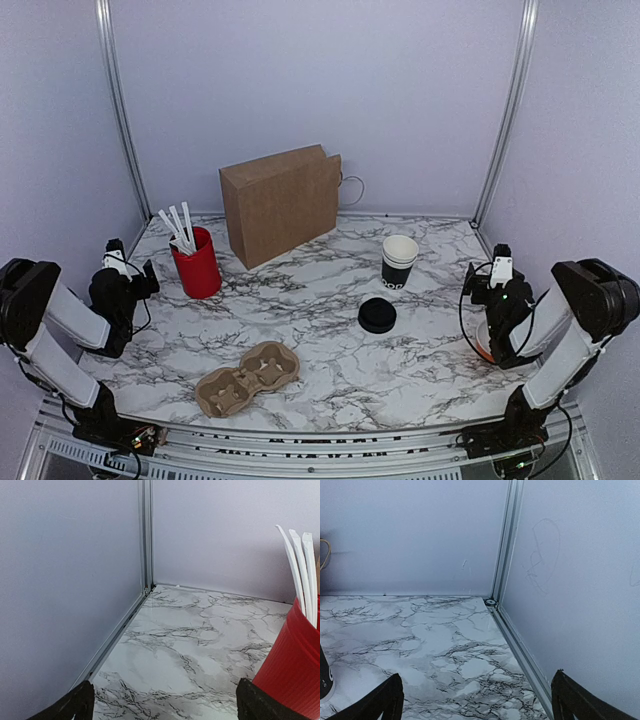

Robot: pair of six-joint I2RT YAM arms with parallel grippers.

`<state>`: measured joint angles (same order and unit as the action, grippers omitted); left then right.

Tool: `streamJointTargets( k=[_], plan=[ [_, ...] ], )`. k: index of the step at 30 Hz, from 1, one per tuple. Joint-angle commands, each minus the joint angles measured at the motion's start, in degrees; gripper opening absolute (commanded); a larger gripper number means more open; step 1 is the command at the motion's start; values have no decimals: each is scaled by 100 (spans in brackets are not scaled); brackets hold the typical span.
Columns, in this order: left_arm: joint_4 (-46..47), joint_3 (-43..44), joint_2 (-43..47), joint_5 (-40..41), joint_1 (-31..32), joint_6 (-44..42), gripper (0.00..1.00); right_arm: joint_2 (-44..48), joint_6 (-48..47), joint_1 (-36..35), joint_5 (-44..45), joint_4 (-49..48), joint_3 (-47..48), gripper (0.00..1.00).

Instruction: Pack the takeout coffee

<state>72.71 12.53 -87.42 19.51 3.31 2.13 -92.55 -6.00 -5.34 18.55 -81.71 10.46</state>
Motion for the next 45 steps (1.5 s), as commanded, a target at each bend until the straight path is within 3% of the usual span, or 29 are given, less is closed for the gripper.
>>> streamJointTargets(
  k=[1,20,22,25,27,29,34,37,40,45],
  plan=[
    [5,89,-16,-27,-29,-2,99,31,56,33,32,26,123,100],
    [-35,86,103,-39,-17,-50,99,32,57,33,44,6,115,100],
    [-497,173,456,144,72,-116,99,36,58,28,43,-6,111,100],
    [-1943,648,1225,460,221,-30,99,64,-17,16,71,-116,74,100],
    [-3229,1183,1759,723,226,795,99,266,-50,-5,20,12,48,100],
    [-4410,1707,2202,526,231,1384,99,661,-237,-198,121,602,235,100],
    [-6203,2494,3054,-896,239,1624,99,1855,-745,-1087,198,2205,831,100],
    [-7085,2820,3441,-1448,365,1588,99,2686,-284,-1341,-656,4120,1692,100],
    [-7710,3199,3696,-1915,688,1464,99,2933,437,-1516,-1016,5964,2662,100],
    [-9034,4102,3558,-1917,1413,1316,99,3050,1138,-1818,-781,7526,3800,100]
  ],
)
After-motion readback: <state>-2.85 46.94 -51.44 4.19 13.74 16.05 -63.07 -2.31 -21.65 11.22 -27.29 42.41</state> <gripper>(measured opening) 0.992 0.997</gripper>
